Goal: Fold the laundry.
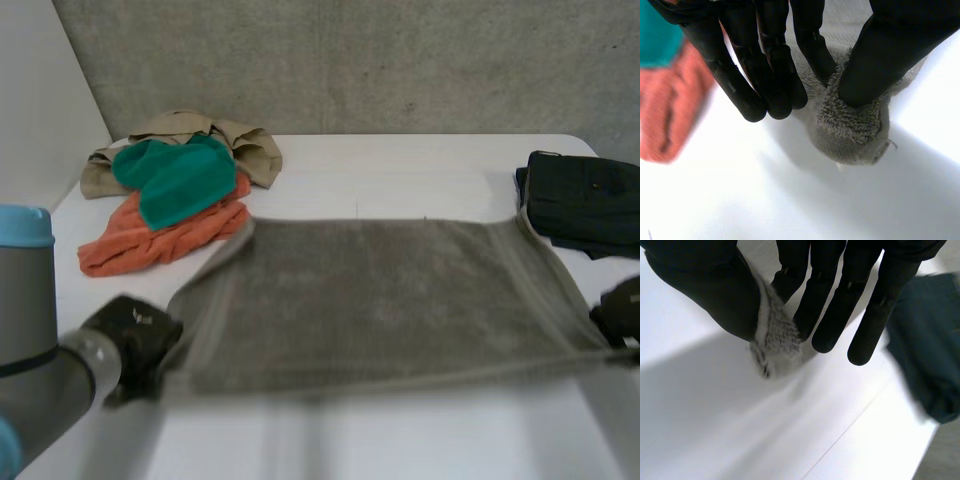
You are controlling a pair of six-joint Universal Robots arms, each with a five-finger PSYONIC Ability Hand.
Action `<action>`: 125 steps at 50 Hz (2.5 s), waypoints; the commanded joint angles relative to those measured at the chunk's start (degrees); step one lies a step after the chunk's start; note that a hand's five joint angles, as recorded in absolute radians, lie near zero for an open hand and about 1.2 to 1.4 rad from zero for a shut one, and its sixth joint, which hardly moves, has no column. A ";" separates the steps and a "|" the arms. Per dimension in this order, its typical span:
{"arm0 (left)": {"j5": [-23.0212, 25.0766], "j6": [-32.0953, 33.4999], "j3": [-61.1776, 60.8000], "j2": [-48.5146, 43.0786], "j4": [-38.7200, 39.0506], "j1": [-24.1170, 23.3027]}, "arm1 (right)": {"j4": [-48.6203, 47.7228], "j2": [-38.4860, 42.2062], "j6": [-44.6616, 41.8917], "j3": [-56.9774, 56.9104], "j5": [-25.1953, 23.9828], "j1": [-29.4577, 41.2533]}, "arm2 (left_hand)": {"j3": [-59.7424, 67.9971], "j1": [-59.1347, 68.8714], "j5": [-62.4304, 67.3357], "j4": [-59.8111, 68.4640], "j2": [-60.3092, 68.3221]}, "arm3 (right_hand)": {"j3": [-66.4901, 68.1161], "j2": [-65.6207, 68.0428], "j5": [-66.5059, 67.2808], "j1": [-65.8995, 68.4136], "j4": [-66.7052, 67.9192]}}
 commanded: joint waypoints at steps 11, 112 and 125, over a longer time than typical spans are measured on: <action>-2.99 0.06 16.97 -6.64 -1.74 -2.50 | -3.38 9.08 5.13 -9.45 1.58 4.95 | 11.86 14.84 12.69 11.46 11.54 | 11.97 12.58 11.29 15.00 11.54; -10.82 -6.27 62.85 -39.16 -12.55 -4.16 | -22.44 34.13 20.35 -37.75 8.53 13.03 | 11.86 14.84 12.69 11.46 11.54 | 11.97 12.58 11.29 15.00 11.54; -11.35 -6.01 72.18 -44.44 -11.93 -4.52 | -32.22 41.16 20.44 -43.20 9.84 16.03 | 11.86 14.84 12.69 11.46 11.54 | 11.97 12.58 11.29 15.00 11.54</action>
